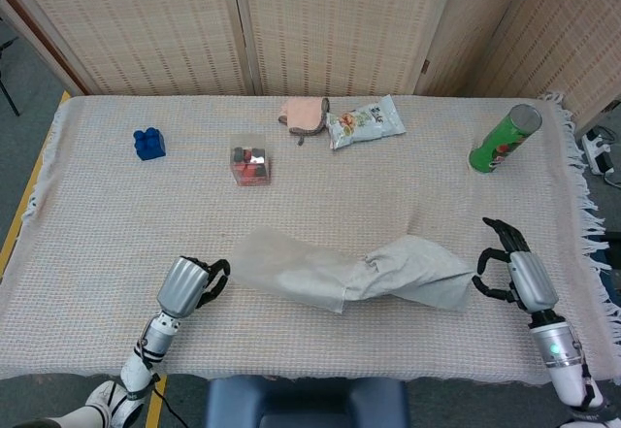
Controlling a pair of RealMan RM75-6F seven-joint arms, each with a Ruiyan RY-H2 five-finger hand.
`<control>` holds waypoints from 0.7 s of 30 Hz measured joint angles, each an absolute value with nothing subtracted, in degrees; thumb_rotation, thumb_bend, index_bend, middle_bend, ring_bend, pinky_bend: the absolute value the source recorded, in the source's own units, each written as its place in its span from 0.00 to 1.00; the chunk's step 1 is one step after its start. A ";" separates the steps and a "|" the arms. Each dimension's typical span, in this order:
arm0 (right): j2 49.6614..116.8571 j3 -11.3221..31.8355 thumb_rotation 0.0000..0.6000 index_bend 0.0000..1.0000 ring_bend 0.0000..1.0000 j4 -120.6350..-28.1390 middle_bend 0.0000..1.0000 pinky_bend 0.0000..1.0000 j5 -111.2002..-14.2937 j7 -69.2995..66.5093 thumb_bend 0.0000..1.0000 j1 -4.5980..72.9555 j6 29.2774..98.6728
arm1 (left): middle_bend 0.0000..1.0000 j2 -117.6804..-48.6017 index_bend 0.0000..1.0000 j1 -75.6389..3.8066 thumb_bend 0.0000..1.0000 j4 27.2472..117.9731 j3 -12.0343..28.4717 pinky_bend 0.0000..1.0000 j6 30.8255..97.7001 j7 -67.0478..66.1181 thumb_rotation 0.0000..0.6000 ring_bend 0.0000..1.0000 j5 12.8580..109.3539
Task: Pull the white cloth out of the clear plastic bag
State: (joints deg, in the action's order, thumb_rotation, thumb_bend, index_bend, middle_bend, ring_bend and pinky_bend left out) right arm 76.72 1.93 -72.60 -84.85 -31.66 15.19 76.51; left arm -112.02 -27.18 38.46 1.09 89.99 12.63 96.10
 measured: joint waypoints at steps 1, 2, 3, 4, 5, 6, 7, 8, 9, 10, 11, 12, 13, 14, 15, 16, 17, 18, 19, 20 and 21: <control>76.56 2.22 1.00 0.75 0.00 -71.86 0.07 0.00 -84.31 -32.06 0.48 15.06 76.25 | 1.00 -111.82 0.70 -27.06 0.52 37.81 1.23 1.00 89.93 13.01 1.00 1.00 95.79; 76.48 2.41 1.00 0.75 0.00 -71.29 0.07 0.00 -83.94 -32.28 0.48 14.97 76.05 | 1.00 -111.62 0.70 -26.92 0.52 37.20 1.35 1.00 89.87 13.39 1.00 1.00 95.51; 76.44 2.57 1.00 0.75 0.00 -70.68 0.07 0.00 -83.62 -32.39 0.48 14.88 75.84 | 1.00 -111.39 0.70 -26.71 0.52 36.41 1.45 1.00 89.84 13.80 1.00 1.00 95.22; 76.45 2.76 1.00 0.75 0.00 -69.78 0.07 0.00 -83.21 -32.40 0.48 14.77 75.58 | 1.00 -111.23 0.70 -26.53 0.52 35.83 1.49 1.00 89.83 14.06 1.00 1.00 95.02; 76.50 2.90 1.00 0.75 0.00 -69.05 0.07 0.00 -82.89 -32.36 0.48 14.68 75.39 | 1.00 -111.08 0.70 -26.35 0.52 35.25 1.52 1.00 89.82 14.32 1.00 1.00 94.83; 76.57 3.04 1.00 0.75 0.00 -68.30 0.07 0.00 -82.57 -32.30 0.48 14.58 75.21 | 1.00 -110.90 0.70 -26.10 0.52 34.48 1.57 1.00 89.78 14.69 1.00 1.00 94.55; 76.68 3.25 1.00 0.75 0.00 -67.30 0.07 0.00 -82.10 -32.25 0.48 14.44 74.97 | 1.00 -110.77 0.70 -25.92 0.52 33.88 1.63 1.00 89.71 14.96 1.00 1.00 94.31; 76.77 3.42 1.00 0.75 0.00 -66.56 0.07 0.00 -81.74 -32.26 0.48 14.32 74.80 | 1.00 -110.65 0.70 -25.75 0.52 33.28 1.70 1.00 89.61 15.24 1.00 1.00 94.04; 76.86 3.61 1.00 0.75 0.00 -65.83 0.07 0.00 -81.37 -32.27 0.48 14.19 74.65 | 1.00 -110.48 0.70 -25.54 0.52 32.48 1.82 1.00 89.46 15.64 1.00 1.00 93.67; 76.95 3.89 1.00 0.75 0.00 -64.88 0.07 0.00 -80.93 -32.28 0.48 14.00 74.51 | 1.00 -110.34 0.70 -25.38 0.52 31.88 1.92 1.00 89.37 15.93 1.00 1.00 93.38; 77.01 4.13 1.00 0.75 0.00 -64.13 0.07 0.00 -80.55 -32.25 0.48 13.85 74.46 | 1.00 -110.21 0.70 -25.22 0.52 31.29 2.05 1.00 89.31 16.22 1.00 1.00 93.10; 77.06 4.41 1.00 0.75 0.00 -63.39 0.07 0.00 -80.14 -32.22 0.48 13.68 74.45 | 1.00 -110.03 0.70 -25.00 0.52 30.52 2.23 1.00 89.25 16.60 1.00 1.00 92.71; 77.12 4.84 1.00 0.75 0.00 -62.42 0.07 0.00 -79.58 -32.22 0.48 13.44 74.47 | 1.00 -109.90 0.70 -24.83 0.52 29.97 2.39 1.00 89.22 16.85 1.00 1.00 92.39; 77.14 5.21 1.00 0.75 0.00 -61.77 0.07 0.00 -79.14 -32.25 0.48 13.24 74.52 | 1.00 -109.77 0.70 -24.67 0.52 29.43 2.55 1.00 89.17 17.10 1.00 1.00 92.07; 77.12 5.61 1.00 0.75 0.00 -61.15 0.07 0.00 -78.66 -32.34 0.48 13.03 74.59 | 1.00 -109.59 0.70 -24.45 0.52 28.72 2.77 1.00 89.07 17.44 1.00 1.00 91.65; 77.03 6.16 1.00 0.75 0.00 -60.43 0.07 0.00 -78.05 -32.63 0.48 12.74 74.70 | 1.00 -109.44 0.70 -24.26 0.52 28.22 2.92 1.00 88.97 17.76 1.00 1.00 91.32; 76.91 6.59 1.00 0.75 0.00 -60.07 0.07 0.00 -77.67 -33.01 0.48 12.55 74.77 | 1.00 -109.29 0.70 -24.06 0.52 27.78 3.05 1.00 88.85 18.14 1.00 1.00 91.01; 76.75 6.94 1.00 0.75 0.00 -59.83 0.07 0.00 -77.38 -33.49 0.48 12.37 74.81 | 1.00 -109.12 0.70 -23.75 0.52 27.26 3.20 1.00 88.72 18.64 1.00 1.00 90.62; 76.50 7.29 1.00 0.75 0.00 -59.59 0.07 0.00 -77.01 -34.26 0.48 12.15 74.83 | 1.00 -109.05 0.69 -23.55 0.52 26.96 3.26 1.00 88.65 18.96 1.00 1.00 90.43; 76.30 7.52 1.00 0.75 0.00 -59.48 0.07 0.00 -76.83 -34.87 0.48 12.00 74.82 | 1.00 -109.02 0.68 -23.38 0.51 26.82 3.25 1.00 88.59 19.27 1.00 1.00 90.33; 76.11 7.70 1.00 0.75 0.00 -59.43 0.07 0.00 -76.74 -35.46 0.48 11.87 74.81 | 1.00 -109.06 0.67 -23.16 0.50 26.75 3.12 1.00 88.59 19.59 1.00 1.00 90.32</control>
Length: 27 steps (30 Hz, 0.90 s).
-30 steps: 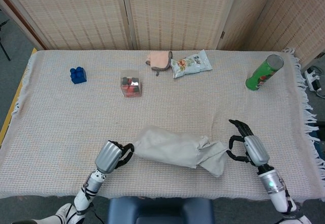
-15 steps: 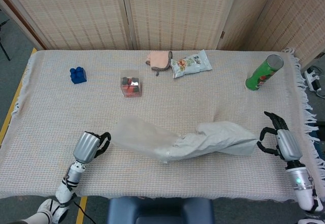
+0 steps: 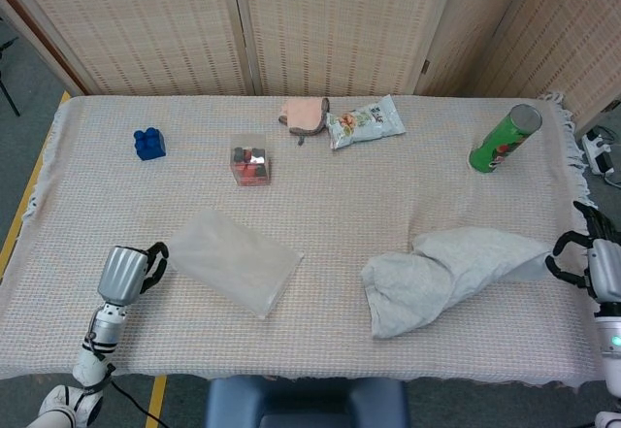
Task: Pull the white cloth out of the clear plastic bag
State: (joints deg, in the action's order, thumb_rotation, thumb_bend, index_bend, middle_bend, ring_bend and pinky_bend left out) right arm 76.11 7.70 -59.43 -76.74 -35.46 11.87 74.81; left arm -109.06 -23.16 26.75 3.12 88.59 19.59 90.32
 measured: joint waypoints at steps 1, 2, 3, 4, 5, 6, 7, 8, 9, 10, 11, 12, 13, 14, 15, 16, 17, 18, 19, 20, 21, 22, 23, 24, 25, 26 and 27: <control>75.89 7.87 1.00 0.74 0.00 -59.42 0.07 0.00 -76.76 -36.13 0.48 11.71 74.81 | 1.00 -109.15 0.64 -23.07 0.47 26.76 2.93 1.00 88.70 19.69 1.00 1.00 90.42; 75.80 7.87 1.00 0.68 0.00 -59.47 0.06 0.00 -76.95 -36.39 0.45 11.66 74.81 | 1.00 -109.25 0.58 -23.01 0.43 26.87 2.73 1.00 88.85 19.77 1.00 1.00 90.57; 75.77 7.74 1.00 0.57 0.00 -59.54 0.04 0.00 -77.29 -36.48 0.42 11.64 74.82 | 1.00 -109.34 0.53 -22.94 0.40 27.23 2.52 1.00 88.97 19.93 1.00 1.00 90.74; 75.72 7.45 1.00 0.49 0.00 -59.68 0.03 0.00 -77.97 -36.61 0.40 11.64 74.83 | 0.98 -109.37 0.41 -22.90 0.34 27.65 2.35 1.00 89.03 19.99 1.00 0.98 90.87; 75.68 7.16 1.00 0.31 0.00 -59.82 0.01 0.00 -78.63 -36.89 0.38 11.65 74.84 | 0.92 -109.36 0.29 -22.88 0.29 28.20 2.16 0.98 89.05 19.95 1.00 0.93 91.04; 75.62 6.81 1.00 0.17 0.00 -60.00 0.00 0.00 -79.40 -37.30 0.37 11.68 74.85 | 0.86 -109.24 0.23 -22.87 0.27 29.14 1.89 0.96 89.02 19.75 1.00 0.88 91.26; 75.49 6.31 1.00 0.08 0.00 -60.34 0.00 0.00 -80.49 -37.75 0.36 11.72 74.87 | 0.75 -109.06 0.15 -22.88 0.25 30.01 1.71 0.90 88.95 19.48 1.00 0.78 91.41; 75.29 5.92 1.00 0.01 0.00 -60.77 0.00 0.00 -81.31 -37.91 0.34 11.77 74.90 | 0.63 -108.78 0.10 -22.91 0.24 31.06 1.54 0.81 88.83 19.15 1.00 0.67 91.55; 75.00 5.54 1.00 0.00 0.00 -61.33 0.00 0.00 -82.02 -37.91 0.31 11.80 74.92 | 0.56 -108.24 0.09 -22.97 0.23 32.74 1.36 0.75 88.66 18.67 1.00 0.59 91.71; 74.45 5.06 1.00 0.00 0.00 -62.20 0.00 0.00 -82.74 -37.62 0.28 11.85 74.93 | 0.50 -107.72 0.08 -23.02 0.21 34.23 1.25 0.68 88.51 18.31 1.00 0.52 91.81; 73.95 4.70 1.00 0.00 0.00 -62.81 0.00 0.00 -83.23 -37.12 0.23 11.88 74.91 | 0.45 -107.09 0.08 -23.07 0.19 35.94 1.15 0.60 88.35 17.95 1.00 0.44 91.90; 73.41 4.37 1.00 0.00 0.00 -63.36 0.00 0.00 -83.68 -36.38 0.19 11.90 74.89 | 0.43 -106.07 0.08 -23.15 0.18 38.53 1.03 0.55 88.13 17.40 1.00 0.41 92.02; 72.67 4.00 1.00 0.00 0.00 -64.23 0.00 0.00 -84.15 -35.06 0.16 11.92 74.89 | 0.40 -105.17 0.08 -23.20 0.16 40.70 0.94 0.48 87.94 16.90 1.00 0.36 92.09; 72.11 3.77 1.00 0.00 0.00 -65.01 0.00 0.00 -84.45 -33.84 0.14 11.91 74.91 | 0.38 -104.16 0.08 -23.25 0.15 43.05 0.86 0.43 87.71 16.33 1.00 0.32 92.15; 71.51 3.53 1.00 0.00 0.00 -65.88 0.00 0.00 -84.74 -32.43 0.13 11.89 74.96 | 0.36 -102.66 0.08 -23.31 0.14 46.43 0.75 0.40 87.33 15.49 1.00 0.30 92.19; 70.64 3.21 1.00 0.00 0.00 -67.19 0.00 0.00 -85.09 -30.28 0.12 11.84 75.01 | 0.34 -101.41 0.08 -23.35 0.15 49.12 0.66 0.37 86.97 14.86 1.00 0.27 92.18; 69.91 2.99 1.00 0.00 0.00 -68.37 0.00 0.00 -85.30 -28.46 0.12 11.78 75.06 | 0.32 -100.05 0.09 -23.38 0.16 51.94 0.55 0.35 86.50 14.26 1.00 0.25 92.12; 69.14 2.78 1.00 0.00 0.00 -69.72 0.00 0.00 -85.47 -26.45 0.12 11.70 75.13 | 0.31 -98.04 0.09 -23.42 0.17 55.89 0.36 0.34 85.68 13.46 1.00 0.23 91.95; 68.08 2.50 1.00 0.00 0.00 -71.76 0.00 0.00 -85.68 -23.54 0.12 11.57 75.25 | 0.29 -96.37 0.09 -23.47 0.17 58.98 0.20 0.33 84.90 12.87 1.00 0.21 91.74; 67.23 2.30 1.00 0.00 0.00 -73.49 0.00 0.00 -85.82 -21.23 0.12 11.46 75.35 | 0.27 -94.56 0.09 -23.52 0.18 62.18 0.03 0.31 83.99 12.32 1.00 0.19 91.47; 66.35 2.09 1.00 0.00 0.00 -75.40 0.00 0.00 -85.96 -18.87 0.11 11.33 75.46 | 0.27 -91.95 0.09 -23.61 0.18 66.56 -0.20 0.31 82.64 11.66 1.00 0.19 91.02; 65.18 1.85 1.00 0.00 0.00 -78.22 0.00 0.00 -86.14 -15.71 0.11 11.14 75.69 | 0.26 -89.82 0.09 -23.69 0.18 69.91 -0.38 0.30 81.59 11.21 1.00 0.18 90.66; 64.35 1.68 1.00 0.00 0.00 -80.47 0.00 0.00 -86.32 -13.33 0.11 10.96 75.97 | 0.25 -87.56 0.09 -23.76 0.18 73.27 -0.56 0.30 80.56 10.75 1.00 0.17 90.29; 63.56 1.52 1.00 0.00 0.00 -82.78 0.00 0.00 -86.51 -10.96 0.11 10.76 76.32 | 0.25 -84.32 0.09 -23.81 0.18 77.68 -0.77 0.30 79.32 10.09 1.00 0.17 89.80; 62.66 1.34 1.00 0.00 0.00 -85.75 0.00 0.00 -86.77 -7.82 0.11 10.46 76.88 | 0.25 -81.79 0.10 -23.80 0.18 80.86 -0.90 0.29 78.59 9.55 1.00 0.17 89.45; 62.15 1.22 1.00 0.00 0.00 -87.71 0.00 0.00 -86.98 -5.50 0.11 10.23 77.38 | 0.25 -79.26 0.10 -23.71 0.19 83.84 -0.99 0.29 78.08 8.97 1.00 0.17 89.14; 61.80 1.13 1.00 0.00 0.00 -89.28 0.00 0.00 -87.18 -3.21 0.11 9.97 77.93 | 0.25 -76.04 0.10 -23.40 0.19 87.38 -1.07 0.29 77.81 8.20 1.00 0.17 88.77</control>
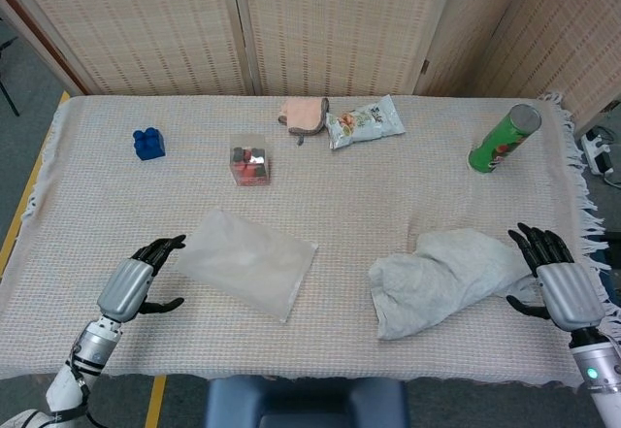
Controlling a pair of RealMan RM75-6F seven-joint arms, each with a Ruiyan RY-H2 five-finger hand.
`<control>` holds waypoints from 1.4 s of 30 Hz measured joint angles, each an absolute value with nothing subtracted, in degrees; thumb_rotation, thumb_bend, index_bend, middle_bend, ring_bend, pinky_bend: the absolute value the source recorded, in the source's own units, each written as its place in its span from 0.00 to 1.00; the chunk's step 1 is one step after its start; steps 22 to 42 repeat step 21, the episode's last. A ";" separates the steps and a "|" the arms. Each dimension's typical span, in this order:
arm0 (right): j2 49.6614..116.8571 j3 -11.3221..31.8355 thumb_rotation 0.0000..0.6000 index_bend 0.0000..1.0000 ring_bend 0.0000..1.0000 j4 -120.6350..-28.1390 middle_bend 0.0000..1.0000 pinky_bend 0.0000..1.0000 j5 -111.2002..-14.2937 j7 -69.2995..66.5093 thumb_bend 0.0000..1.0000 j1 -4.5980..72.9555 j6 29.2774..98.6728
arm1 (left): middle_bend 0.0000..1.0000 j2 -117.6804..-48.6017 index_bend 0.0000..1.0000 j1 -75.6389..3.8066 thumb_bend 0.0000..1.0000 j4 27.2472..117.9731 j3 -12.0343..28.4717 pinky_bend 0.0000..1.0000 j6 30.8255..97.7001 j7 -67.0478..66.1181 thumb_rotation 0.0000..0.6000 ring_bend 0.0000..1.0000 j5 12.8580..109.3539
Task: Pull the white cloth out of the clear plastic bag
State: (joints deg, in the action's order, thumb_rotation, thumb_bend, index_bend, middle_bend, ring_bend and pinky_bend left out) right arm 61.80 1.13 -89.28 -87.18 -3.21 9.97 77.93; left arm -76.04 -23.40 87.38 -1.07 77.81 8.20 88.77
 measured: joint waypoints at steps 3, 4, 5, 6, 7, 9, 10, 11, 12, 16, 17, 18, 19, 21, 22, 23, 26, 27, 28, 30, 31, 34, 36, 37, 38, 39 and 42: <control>61.65 0.93 1.00 0.00 0.00 -92.85 0.00 0.00 -87.93 3.78 0.11 8.91 80.43 | 0.24 -70.52 0.10 -21.38 0.20 92.61 -1.21 0.26 79.61 7.04 1.00 0.15 88.26; 61.98 0.83 1.00 0.00 0.00 -94.01 0.00 0.00 -88.34 6.03 0.11 8.36 81.75 | 0.23 -69.90 0.11 -20.50 0.20 93.06 -1.31 0.24 80.76 6.95 1.00 0.13 88.21; 62.39 0.74 1.00 0.00 0.00 -94.65 0.00 0.00 -88.71 7.28 0.11 7.92 82.75 | 0.23 -69.63 0.12 -19.48 0.20 93.05 -1.45 0.24 82.09 6.94 1.00 0.12 88.15; 62.94 0.65 1.00 0.00 0.00 -95.04 0.00 0.00 -89.10 8.14 0.11 7.52 83.65 | 0.23 -69.58 0.12 -17.88 0.20 92.44 -1.73 0.23 84.01 7.04 1.00 0.12 88.06; 63.80 0.49 1.00 0.00 0.00 -95.19 0.00 0.00 -89.57 8.86 0.11 7.04 84.46 | 0.22 -69.65 0.13 -16.55 0.20 91.67 -1.98 0.23 85.45 7.22 1.00 0.11 87.97; 65.02 0.16 1.00 0.00 0.00 -94.82 0.00 0.00 -90.00 9.41 0.11 6.50 84.87 | 0.22 -69.98 0.13 -13.47 0.20 89.27 -2.60 0.23 88.17 7.73 1.00 0.11 87.70; 65.43 -0.03 1.00 0.00 0.00 -94.47 0.00 0.00 -90.05 9.68 0.11 6.26 84.71 | 0.22 -70.16 0.13 -12.37 0.20 88.18 -2.84 0.22 88.91 7.79 1.00 0.11 87.55; 65.49 -0.09 1.00 0.00 0.00 -94.38 0.00 0.00 -90.05 9.71 0.11 6.23 84.46 | 0.22 -70.26 0.14 -11.58 0.20 87.20 -3.13 0.22 89.37 7.69 1.00 0.11 87.49; 65.44 -0.11 1.00 0.00 0.00 -94.39 0.00 0.00 -90.00 9.54 0.11 6.25 84.24 | 0.22 -70.23 0.14 -11.03 0.20 86.34 -3.45 0.22 89.61 7.45 1.00 0.11 87.60; 64.72 -0.03 1.00 0.00 0.00 -94.73 0.00 0.00 -88.84 8.51 0.11 6.23 83.30 | 0.22 -69.90 0.14 -10.43 0.20 86.31 -3.54 0.22 90.23 6.99 1.00 0.11 88.27; 64.41 0.03 1.00 0.00 0.00 -94.83 0.00 0.00 -88.45 8.07 0.11 6.20 83.12 | 0.22 -69.80 0.15 -10.40 0.20 86.35 -3.52 0.22 90.01 6.88 1.00 0.11 88.28; 64.07 0.14 1.00 0.00 0.00 -94.93 0.00 0.00 -88.01 7.58 0.11 6.16 82.99 | 0.22 -69.66 0.15 -10.40 0.20 86.44 -3.49 0.22 89.42 6.68 1.00 0.11 88.27; 63.65 0.37 1.00 0.00 0.00 -95.03 0.00 0.00 -87.53 6.97 0.11 6.09 82.95 | 0.22 -69.56 0.15 -10.41 0.20 86.51 -3.45 0.22 88.86 6.41 1.00 0.11 88.25; 63.32 0.87 1.00 0.00 0.00 -95.06 0.00 0.00 -87.14 6.31 0.11 5.94 83.28 | 0.22 -69.42 0.15 -10.43 0.20 86.65 -3.27 0.22 87.91 5.38 1.00 0.11 88.22; 63.32 0.87 1.00 0.00 0.00 -95.06 0.00 0.00 -87.14 6.31 0.11 5.94 83.28 | 0.22 -69.42 0.15 -10.43 0.20 86.65 -3.27 0.22 87.91 5.38 1.00 0.11 88.22; 63.32 0.87 1.00 0.00 0.00 -95.06 0.00 0.00 -87.14 6.31 0.11 5.94 83.28 | 0.22 -69.42 0.15 -10.43 0.20 86.65 -3.27 0.22 87.91 5.38 1.00 0.11 88.22; 63.32 0.87 1.00 0.00 0.00 -95.06 0.00 0.00 -87.14 6.31 0.11 5.94 83.28 | 0.22 -69.42 0.15 -10.43 0.20 86.65 -3.27 0.22 87.91 5.38 1.00 0.11 88.22; 63.32 0.87 1.00 0.00 0.00 -95.06 0.00 0.00 -87.14 6.31 0.11 5.94 83.28 | 0.22 -69.42 0.15 -10.43 0.20 86.65 -3.27 0.22 87.91 5.38 1.00 0.11 88.22; 63.32 0.87 1.00 0.00 0.00 -95.06 0.00 0.00 -87.14 6.31 0.11 5.94 83.28 | 0.22 -69.42 0.15 -10.43 0.20 86.65 -3.27 0.22 87.91 5.38 1.00 0.11 88.22; 63.32 0.87 1.00 0.00 0.00 -95.06 0.00 0.00 -87.14 6.31 0.11 5.94 83.28 | 0.22 -69.42 0.15 -10.43 0.20 86.65 -3.27 0.22 87.91 5.38 1.00 0.11 88.22; 63.32 0.87 1.00 0.00 0.00 -95.06 0.00 0.00 -87.14 6.31 0.11 5.94 83.28 | 0.22 -69.42 0.15 -10.43 0.20 86.65 -3.27 0.22 87.91 5.38 1.00 0.11 88.22; 63.32 0.87 1.00 0.00 0.00 -95.06 0.00 0.00 -87.14 6.31 0.11 5.94 83.28 | 0.22 -69.42 0.15 -10.43 0.20 86.65 -3.27 0.22 87.91 5.38 1.00 0.11 88.22; 63.32 0.87 1.00 0.00 0.00 -95.06 0.00 0.00 -87.14 6.31 0.11 5.94 83.28 | 0.22 -69.42 0.15 -10.43 0.20 86.65 -3.27 0.22 87.91 5.38 1.00 0.11 88.22; 63.32 0.87 1.00 0.00 0.00 -95.06 0.00 0.00 -87.14 6.31 0.11 5.94 83.28 | 0.22 -69.42 0.15 -10.43 0.20 86.65 -3.27 0.22 87.91 5.38 1.00 0.11 88.22; 63.32 0.87 1.00 0.00 0.00 -95.06 0.00 0.00 -87.14 6.31 0.11 5.94 83.28 | 0.22 -69.42 0.15 -10.43 0.20 86.65 -3.27 0.22 87.91 5.38 1.00 0.11 88.22; 63.32 0.87 1.00 0.00 0.00 -95.06 0.00 0.00 -87.14 6.31 0.11 5.94 83.28 | 0.22 -69.42 0.15 -10.43 0.20 86.65 -3.27 0.22 87.91 5.38 1.00 0.11 88.22; 63.32 0.87 1.00 0.00 0.00 -95.06 0.00 0.00 -87.14 6.31 0.11 5.94 83.28 | 0.22 -69.42 0.15 -10.43 0.20 86.65 -3.27 0.22 87.91 5.38 1.00 0.11 88.22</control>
